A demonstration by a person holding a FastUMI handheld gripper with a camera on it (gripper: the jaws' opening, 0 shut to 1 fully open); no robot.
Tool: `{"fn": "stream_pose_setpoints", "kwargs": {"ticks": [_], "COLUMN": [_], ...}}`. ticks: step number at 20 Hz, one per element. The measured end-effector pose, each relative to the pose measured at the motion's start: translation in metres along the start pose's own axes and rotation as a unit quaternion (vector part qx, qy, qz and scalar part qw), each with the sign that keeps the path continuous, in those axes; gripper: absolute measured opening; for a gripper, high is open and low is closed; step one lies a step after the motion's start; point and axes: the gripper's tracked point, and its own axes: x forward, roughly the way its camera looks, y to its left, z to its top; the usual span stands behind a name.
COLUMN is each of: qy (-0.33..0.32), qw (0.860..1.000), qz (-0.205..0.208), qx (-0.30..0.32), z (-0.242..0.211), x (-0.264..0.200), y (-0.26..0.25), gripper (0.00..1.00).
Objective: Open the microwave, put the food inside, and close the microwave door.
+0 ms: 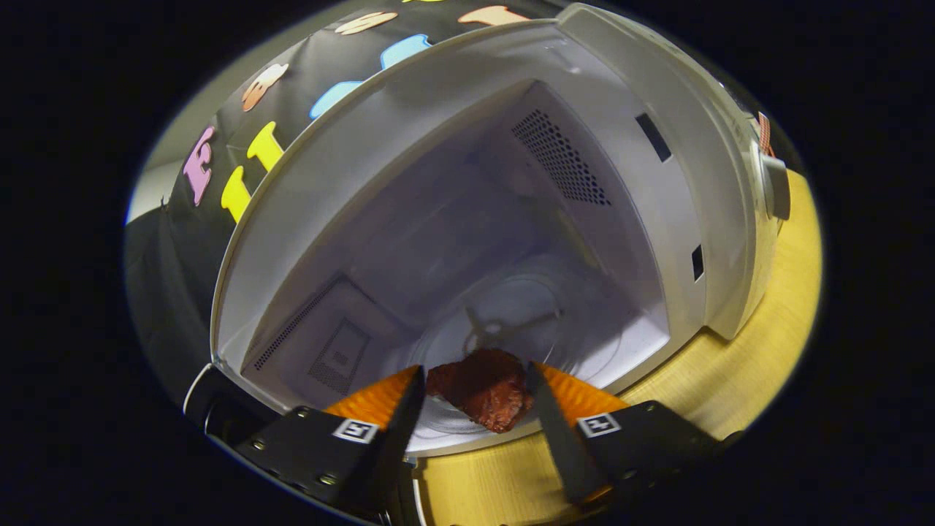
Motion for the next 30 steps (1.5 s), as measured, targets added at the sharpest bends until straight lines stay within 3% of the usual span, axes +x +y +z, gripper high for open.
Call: {"fn": "stream_pose_setpoints", "kwargs": {"ticks": [1,4,11,17,25,30], "qy": [-0.012,-0.038,-0.027,-0.059,-0.090,-0.104], "qw": [1.000,0.995,0.989,0.977,0.966,0.958], "qz": [-0.011,-0.025,-0.013,0.023,0.068,0.099], "qx": [-0.022,-0.084,-0.143,-0.205,-0.234,-0.248], "z": [0.006,0.021,0.026,0.056,0.086,0.077], "x": [-0.001,-0.009,-0.048,-0.115,-0.218,-0.275], "y": [-0.003,-0.004,0.004,0.033,0.071,0.098], "gripper": [0.97,0.97,0.97,0.97,0.97,0.97]}}
